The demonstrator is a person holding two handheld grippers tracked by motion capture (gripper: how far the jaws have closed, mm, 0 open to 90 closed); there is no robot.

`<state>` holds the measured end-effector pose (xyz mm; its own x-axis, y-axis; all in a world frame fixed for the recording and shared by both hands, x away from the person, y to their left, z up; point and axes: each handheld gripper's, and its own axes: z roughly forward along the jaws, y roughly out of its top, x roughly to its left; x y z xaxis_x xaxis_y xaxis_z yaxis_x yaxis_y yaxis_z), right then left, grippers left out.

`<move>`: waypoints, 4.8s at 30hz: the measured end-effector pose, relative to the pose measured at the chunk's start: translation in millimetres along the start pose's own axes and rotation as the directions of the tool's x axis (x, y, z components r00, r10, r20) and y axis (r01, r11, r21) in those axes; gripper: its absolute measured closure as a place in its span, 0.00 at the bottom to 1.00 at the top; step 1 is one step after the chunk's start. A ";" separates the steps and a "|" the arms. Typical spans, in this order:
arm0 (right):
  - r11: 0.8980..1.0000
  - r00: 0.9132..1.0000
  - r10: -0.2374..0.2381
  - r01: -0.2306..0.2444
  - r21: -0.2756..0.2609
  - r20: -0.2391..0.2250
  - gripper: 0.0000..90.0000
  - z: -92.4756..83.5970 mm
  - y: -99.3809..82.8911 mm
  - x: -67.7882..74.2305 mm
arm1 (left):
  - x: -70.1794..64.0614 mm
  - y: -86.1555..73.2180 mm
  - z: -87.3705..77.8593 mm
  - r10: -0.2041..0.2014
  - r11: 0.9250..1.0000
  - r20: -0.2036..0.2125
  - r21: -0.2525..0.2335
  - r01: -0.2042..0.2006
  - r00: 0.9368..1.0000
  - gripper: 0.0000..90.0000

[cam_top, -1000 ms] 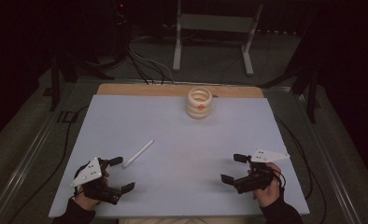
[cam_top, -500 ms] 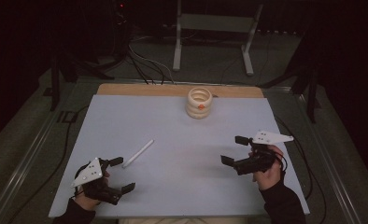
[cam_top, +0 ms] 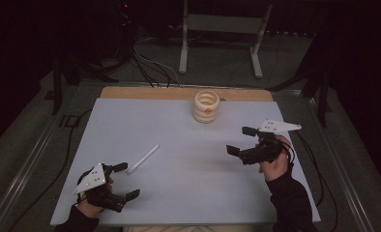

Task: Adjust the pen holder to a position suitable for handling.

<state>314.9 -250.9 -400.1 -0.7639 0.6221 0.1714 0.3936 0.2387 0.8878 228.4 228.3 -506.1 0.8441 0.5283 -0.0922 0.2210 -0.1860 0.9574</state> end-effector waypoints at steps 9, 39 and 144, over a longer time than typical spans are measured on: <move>1.000 1.000 0.015 -0.015 -0.013 0.011 0.00 12.1 17.2 -11.6 | -0.2 0.6 -0.3 -0.003 1.000 0.004 -0.005 0.003 1.000 0.00; 0.996 0.993 0.084 -0.084 0.004 0.083 0.00 58.4 58.9 -57.3 | 0.5 0.1 -1.3 -0.005 1.000 0.007 -0.007 0.005 1.000 0.00; 0.827 0.844 0.334 -0.476 0.300 0.420 0.78 149.3 59.9 -72.7 | -0.4 -0.6 1.2 0.001 1.000 0.010 -0.002 -0.001 1.000 0.00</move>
<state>470.4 -170.6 -423.2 -0.2985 0.9178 0.2617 0.8424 0.1245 0.5243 228.5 227.2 -506.9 0.8489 0.5201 -0.0937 0.2189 -0.1846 0.9581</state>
